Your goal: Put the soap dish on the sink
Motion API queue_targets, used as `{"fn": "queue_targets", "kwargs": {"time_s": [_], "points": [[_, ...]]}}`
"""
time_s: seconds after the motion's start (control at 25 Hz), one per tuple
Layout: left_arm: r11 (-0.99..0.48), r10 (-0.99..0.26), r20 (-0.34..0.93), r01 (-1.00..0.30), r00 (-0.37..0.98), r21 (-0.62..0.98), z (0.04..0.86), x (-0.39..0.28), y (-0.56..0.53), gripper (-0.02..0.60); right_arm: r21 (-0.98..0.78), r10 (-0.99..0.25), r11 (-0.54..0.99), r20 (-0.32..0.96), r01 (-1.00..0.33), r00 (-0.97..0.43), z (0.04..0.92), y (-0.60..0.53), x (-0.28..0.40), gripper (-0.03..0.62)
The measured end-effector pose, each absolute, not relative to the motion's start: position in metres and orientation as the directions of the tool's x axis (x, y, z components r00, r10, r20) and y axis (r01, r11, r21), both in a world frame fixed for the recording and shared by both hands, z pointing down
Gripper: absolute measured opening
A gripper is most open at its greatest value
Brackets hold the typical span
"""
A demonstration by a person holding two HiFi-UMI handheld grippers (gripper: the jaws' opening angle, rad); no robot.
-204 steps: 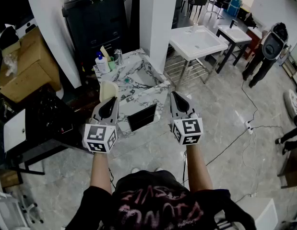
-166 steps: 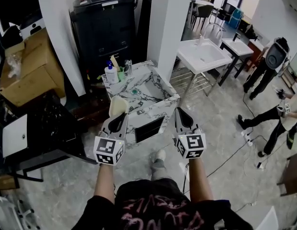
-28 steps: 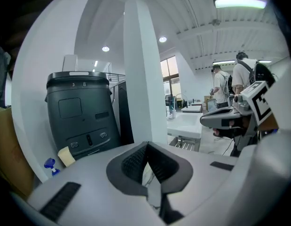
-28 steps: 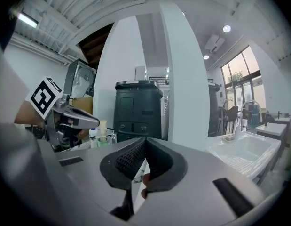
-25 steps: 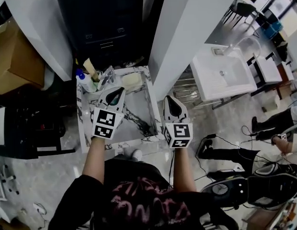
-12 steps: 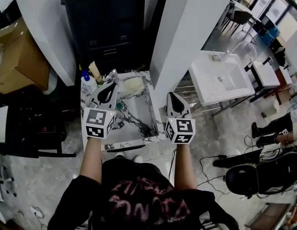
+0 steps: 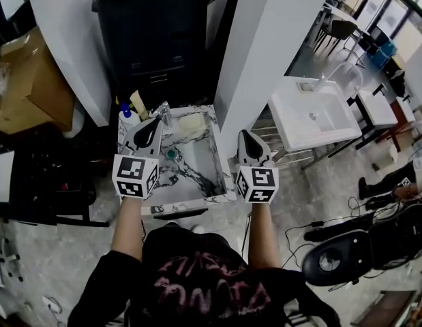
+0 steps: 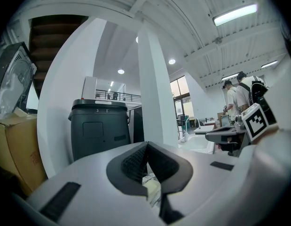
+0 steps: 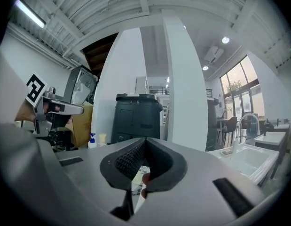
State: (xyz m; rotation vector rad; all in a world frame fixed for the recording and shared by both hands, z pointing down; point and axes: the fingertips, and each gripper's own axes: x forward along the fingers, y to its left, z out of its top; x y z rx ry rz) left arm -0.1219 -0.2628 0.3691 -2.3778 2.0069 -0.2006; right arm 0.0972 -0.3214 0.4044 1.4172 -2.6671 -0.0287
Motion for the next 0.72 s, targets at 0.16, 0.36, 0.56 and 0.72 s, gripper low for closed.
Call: {"fn": "queue_targets", "kwargs": {"time_s": [0.16,0.36,0.56,0.72], "points": [[-0.178,-0.981,0.096,-0.978,0.167,-0.109,0.371,-0.121,-0.265,0.014,0.089,-0.829,0.558,0.087,-0.825,-0.552,0.398,-0.322,0.100,0.012],[-0.176,-0.981,0.099,-0.979,0.166,-0.106,0.372,-0.120,-0.268,0.015,0.108,-0.825,0.565,0.085,-0.818,-0.558,0.393,-0.323,0.097,0.012],[-0.173,-0.984,0.062,-0.981,0.168,-0.093,0.362,-0.122,-0.273,0.015,0.113,-0.827,0.563,0.083,-0.819,-0.557,0.392,-0.327,0.097,0.012],[-0.168,-0.985,0.062,-0.981,0.162,-0.101,0.361,-0.127,-0.275,0.015,0.107,-0.829,0.560,0.083,-0.822,-0.554,0.392,-0.330,0.098,0.012]]}}
